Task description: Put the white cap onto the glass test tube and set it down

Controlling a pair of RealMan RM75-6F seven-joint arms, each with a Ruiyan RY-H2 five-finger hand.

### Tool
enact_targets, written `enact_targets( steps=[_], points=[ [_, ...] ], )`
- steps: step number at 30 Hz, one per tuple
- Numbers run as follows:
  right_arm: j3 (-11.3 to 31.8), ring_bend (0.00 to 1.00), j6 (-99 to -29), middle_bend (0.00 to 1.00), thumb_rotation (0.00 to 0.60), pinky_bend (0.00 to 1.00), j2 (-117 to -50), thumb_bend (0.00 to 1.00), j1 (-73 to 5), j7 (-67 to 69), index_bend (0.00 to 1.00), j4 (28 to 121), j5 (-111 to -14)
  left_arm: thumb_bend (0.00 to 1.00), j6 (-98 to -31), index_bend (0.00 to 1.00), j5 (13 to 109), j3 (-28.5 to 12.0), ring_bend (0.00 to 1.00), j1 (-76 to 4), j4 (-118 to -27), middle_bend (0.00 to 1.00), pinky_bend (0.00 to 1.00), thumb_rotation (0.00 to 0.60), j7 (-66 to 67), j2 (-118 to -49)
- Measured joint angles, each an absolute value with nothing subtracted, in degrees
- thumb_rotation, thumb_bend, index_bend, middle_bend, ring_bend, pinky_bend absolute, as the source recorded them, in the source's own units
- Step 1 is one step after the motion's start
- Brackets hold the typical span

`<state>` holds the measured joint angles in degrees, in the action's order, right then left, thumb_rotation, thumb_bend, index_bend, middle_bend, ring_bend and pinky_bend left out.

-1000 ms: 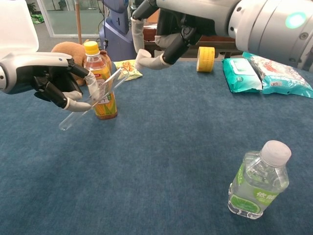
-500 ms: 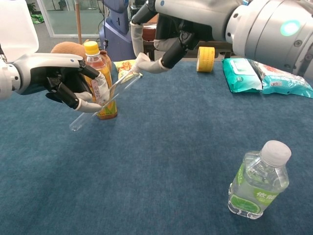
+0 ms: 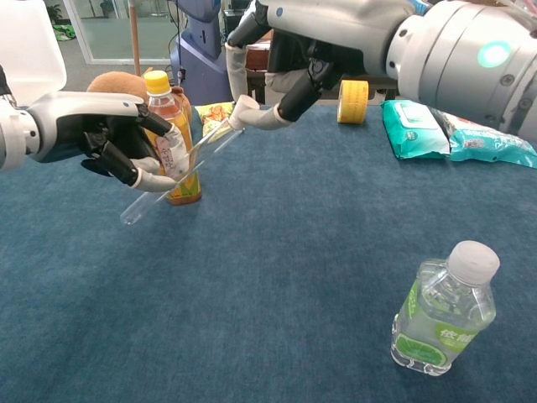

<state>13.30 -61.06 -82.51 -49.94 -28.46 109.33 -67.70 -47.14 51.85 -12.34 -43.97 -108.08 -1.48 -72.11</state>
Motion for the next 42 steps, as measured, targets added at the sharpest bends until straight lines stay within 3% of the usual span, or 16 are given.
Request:
enact_targets(
  steps=[36, 38, 42],
  points=[
    [12.95, 1.00, -61.21, 0.99, 0.600, 1.00, -86.80, 0.36, -50.44, -26.14, 0.65, 104.83, -68.66, 0.33, -45.80, 0.64, 53.55, -12.91, 0.93, -43.56, -108.15, 0.93, 0.98, 0.600, -6.63, -70.45],
    [12.95, 1.00, -61.24, 0.99, 0.600, 1.00, -86.74, 0.36, -50.39, -26.04, 0.63, 104.70, -68.84, 0.33, -45.89, 0.64, 53.83, -12.87, 0.93, -43.43, -108.17, 0.93, 0.98, 0.600, -6.84, -70.35],
    [12.97, 1.00, -61.25, 0.98, 0.600, 1.00, -86.87, 0.28, -50.37, -25.70, 0.48, 104.42, -69.23, 0.33, -45.94, 0.64, 54.23, -12.78, 0.93, -43.27, -108.19, 0.93, 0.98, 0.600, -7.17, -70.20]
  ],
)
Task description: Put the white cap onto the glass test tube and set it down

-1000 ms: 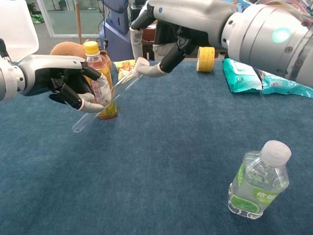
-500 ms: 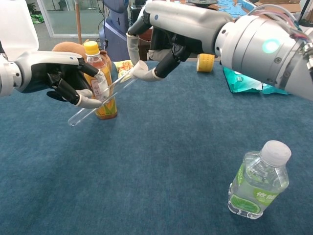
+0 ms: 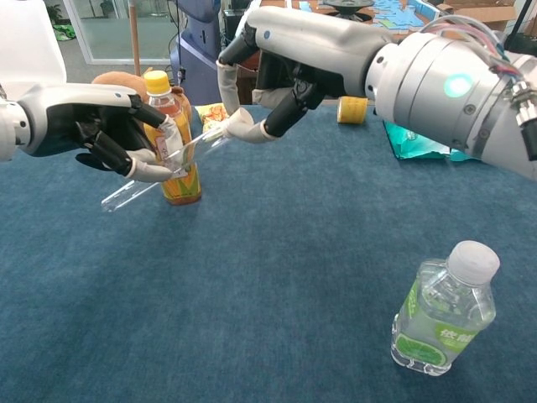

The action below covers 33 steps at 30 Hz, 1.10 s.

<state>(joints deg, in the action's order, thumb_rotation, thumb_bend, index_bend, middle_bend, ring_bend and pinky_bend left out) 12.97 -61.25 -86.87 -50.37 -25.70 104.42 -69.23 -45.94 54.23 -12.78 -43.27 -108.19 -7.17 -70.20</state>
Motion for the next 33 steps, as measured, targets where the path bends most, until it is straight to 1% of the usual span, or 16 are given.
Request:
enact_targets(
  steps=[4, 7, 13, 19, 24, 33],
  points=[
    [13.20, 1.00, -61.24, 0.98, 0.600, 1.00, -87.21, 0.20, -50.49, -25.57, 0.37, 104.23, -69.34, 0.33, -46.02, 0.64, 54.68, -12.71, 0.93, -43.11, -108.23, 0.93, 0.98, 0.600, -7.47, -70.06],
    [13.31, 1.00, -61.23, 0.98, 0.600, 1.00, -87.32, 0.14, -50.56, -25.69, 0.32, 104.18, -69.34, 0.33, -46.12, 0.64, 54.94, -12.65, 0.93, -42.93, -108.21, 0.93, 0.98, 0.600, -7.73, -69.89],
    [13.34, 1.00, -61.28, 0.98, 0.600, 1.00, -87.17, 0.07, -50.49, -25.97, 0.29, 104.42, -69.17, 0.33, -46.01, 0.64, 55.50, -12.41, 0.93, -42.59, -107.68, 0.93, 0.98, 0.600, -8.25, -69.51],
    [13.48, 1.00, -62.48, 0.98, 0.600, 1.00, -85.09, 0.07, -49.60, -25.75, 0.28, 106.25, -70.16, 0.33, -46.45, 0.65, 55.76, -11.40, 0.93, -42.51, -106.06, 0.93, 0.98, 0.600, -6.22, -69.36],
    [13.54, 1.00, -64.79, 0.98, 0.600, 1.00, -80.72, 0.07, -47.65, -26.05, 0.28, 108.80, -71.51, 0.33, -48.02, 0.65, 55.11, -9.91, 0.93, -42.62, -103.93, 0.94, 0.98, 0.600, -1.72, -70.29],
    [12.54, 1.00, -67.84, 0.98, 0.600, 1.00, -73.16, 0.07, -43.38, -27.07, 0.28, 112.22, -72.54, 0.33, -53.05, 0.65, 51.70, -7.07, 0.93, -43.73, -98.78, 0.93, 0.98, 0.600, 11.44, -76.86]
  ],
)
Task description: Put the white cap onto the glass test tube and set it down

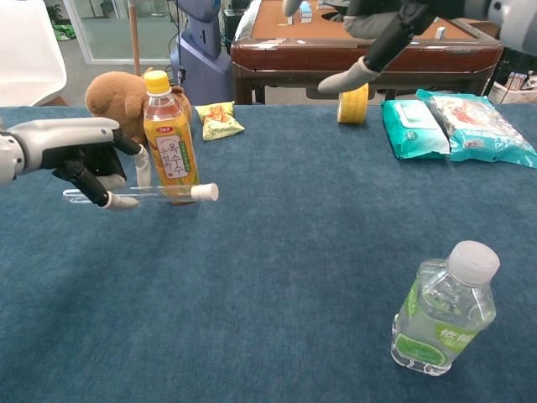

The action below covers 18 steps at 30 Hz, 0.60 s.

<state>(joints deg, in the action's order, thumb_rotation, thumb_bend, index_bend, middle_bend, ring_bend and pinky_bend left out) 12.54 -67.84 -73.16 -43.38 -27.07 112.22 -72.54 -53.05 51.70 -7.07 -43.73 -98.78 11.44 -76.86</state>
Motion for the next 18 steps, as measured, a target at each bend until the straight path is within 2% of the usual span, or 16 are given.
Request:
enact_targets(
  steps=[12, 18],
  points=[
    [11.48, 1.00, -71.28, 0.98, 0.600, 1.00, -66.72, 0.07, -38.07, -24.46, 0.28, 113.14, -73.70, 0.33, -56.02, 0.64, 46.38, -6.04, 0.93, -46.54, -90.62, 0.93, 0.98, 0.600, 23.28, -87.94],
    [11.31, 1.00, -71.99, 0.98, 0.600, 1.00, -65.43, 0.07, -36.53, -23.04, 0.28, 113.25, -74.30, 0.33, -55.46, 0.57, 43.73, -6.04, 0.92, -47.48, -88.66, 0.93, 0.98, 0.600, 26.29, -90.01]
  ],
)
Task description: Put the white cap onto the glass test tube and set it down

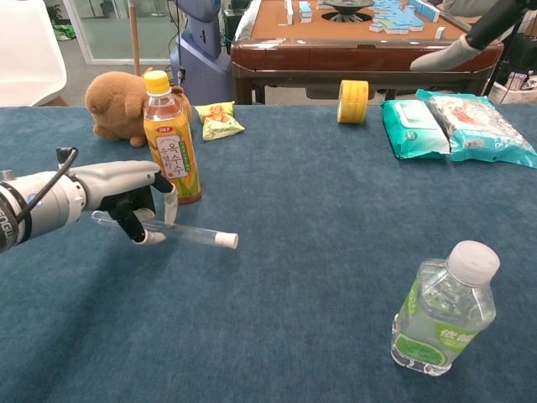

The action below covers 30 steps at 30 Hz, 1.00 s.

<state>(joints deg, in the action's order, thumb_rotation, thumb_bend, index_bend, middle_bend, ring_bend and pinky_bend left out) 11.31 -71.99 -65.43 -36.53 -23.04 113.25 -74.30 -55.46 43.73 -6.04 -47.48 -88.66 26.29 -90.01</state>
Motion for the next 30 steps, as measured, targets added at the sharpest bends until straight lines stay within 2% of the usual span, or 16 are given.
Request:
enact_targets(
  steps=[9, 13, 21, 26, 29, 30],
  points=[
    [11.67, 1.00, -72.65, 0.98, 0.600, 1.00, -64.38, 0.07, -35.01, -22.06, 0.28, 113.16, -74.55, 0.33, -54.78, 0.39, 41.77, -5.69, 0.92, -47.95, -88.68, 0.91, 0.98, 0.600, 28.97, -90.35],
    [11.92, 1.00, -72.74, 0.98, 0.600, 1.00, -64.16, 0.07, -34.61, -21.44, 0.28, 113.27, -74.61, 0.33, -54.54, 0.34, 41.15, -5.69, 0.91, -47.91, -89.35, 0.91, 0.98, 0.600, 29.24, -89.85],
    [12.09, 1.00, -73.41, 0.98, 0.600, 1.00, -62.45, 0.07, -33.31, -21.88, 0.28, 113.70, -74.57, 0.33, -55.86, 0.35, 43.55, -6.07, 0.90, -46.66, -93.85, 0.89, 0.98, 0.600, 27.53, -86.33],
    [11.22, 0.99, -73.46, 0.90, 0.600, 1.00, -58.85, 0.09, -31.34, -23.76, 0.28, 114.75, -71.77, 0.33, -58.34, 0.37, 48.29, -5.21, 0.83, -44.16, -99.68, 0.82, 0.96, 0.600, 25.80, -79.50],
    [10.26, 0.93, -73.84, 0.84, 0.600, 1.00, -56.38, 0.13, -29.23, -24.41, 0.28, 115.13, -69.65, 0.33, -60.47, 0.41, 51.46, -4.66, 0.77, -41.69, -102.46, 0.77, 0.93, 0.600, 23.36, -74.54],
    [9.91, 0.88, -74.01, 0.80, 0.600, 1.00, -55.74, 0.15, -28.54, -24.45, 0.28, 115.12, -69.06, 0.33, -61.25, 0.42, 52.53, -4.53, 0.76, -40.80, -102.99, 0.76, 0.92, 0.600, 22.24, -73.11]
  ],
)
